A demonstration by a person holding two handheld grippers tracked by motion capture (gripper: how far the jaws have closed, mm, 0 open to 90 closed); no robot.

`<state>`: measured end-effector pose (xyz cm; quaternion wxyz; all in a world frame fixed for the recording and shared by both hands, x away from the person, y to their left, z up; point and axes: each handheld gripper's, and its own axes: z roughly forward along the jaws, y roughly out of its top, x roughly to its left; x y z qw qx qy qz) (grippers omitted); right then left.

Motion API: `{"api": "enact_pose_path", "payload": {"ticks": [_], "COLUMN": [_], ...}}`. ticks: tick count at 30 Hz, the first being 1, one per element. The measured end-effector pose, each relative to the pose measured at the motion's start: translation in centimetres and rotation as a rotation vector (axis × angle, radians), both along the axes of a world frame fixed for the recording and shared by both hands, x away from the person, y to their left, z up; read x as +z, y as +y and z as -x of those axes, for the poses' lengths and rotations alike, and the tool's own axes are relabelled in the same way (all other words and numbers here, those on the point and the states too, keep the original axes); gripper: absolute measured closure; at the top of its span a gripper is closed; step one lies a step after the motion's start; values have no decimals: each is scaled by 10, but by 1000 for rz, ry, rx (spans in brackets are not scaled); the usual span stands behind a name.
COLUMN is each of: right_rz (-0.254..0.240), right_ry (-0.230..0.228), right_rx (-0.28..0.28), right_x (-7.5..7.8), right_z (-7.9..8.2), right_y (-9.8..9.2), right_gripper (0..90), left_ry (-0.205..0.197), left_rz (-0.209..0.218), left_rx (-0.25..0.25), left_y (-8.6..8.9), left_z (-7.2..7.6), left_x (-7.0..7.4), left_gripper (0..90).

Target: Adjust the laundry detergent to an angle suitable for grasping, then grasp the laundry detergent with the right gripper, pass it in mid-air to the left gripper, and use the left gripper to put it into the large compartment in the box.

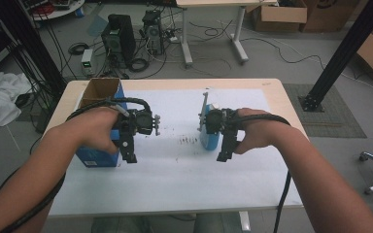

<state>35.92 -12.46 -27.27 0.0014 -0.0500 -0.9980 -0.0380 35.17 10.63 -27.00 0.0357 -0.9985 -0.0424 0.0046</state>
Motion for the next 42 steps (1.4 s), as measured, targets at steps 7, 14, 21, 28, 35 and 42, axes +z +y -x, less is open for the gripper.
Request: {"api": "enact_pose_path", "payload": {"ticks": [7, 14, 21, 28, 35, 42], "right_rz": [3, 3, 19, 27, 21, 11], "right_ry": [-7, -12, -22, -28, -19, -17], "right_rx": [1, 8, -2, 5, 1, -9], "right_x": [1, 3, 1, 4, 2, -6], "right_z": [1, 4, 2, 6, 5, 4], "right_y": [1, 3, 4, 5, 1, -4], "right_gripper": [0, 0, 0, 0, 0, 0], "left_ry": [5, 5, -5, -12, -6, 0], "left_rz": [12, 7, 8, 2, 15, -2], "left_rx": [3, 1, 2, 3, -6, -11], "left_y": [-2, -3, 0, 1, -2, -5], "left_z": [0, 3, 4, 9, 8, 4], "left_x": [2, 0, 1, 5, 3, -3], "left_gripper": [0, 0, 0, 1, 0, 0]}}
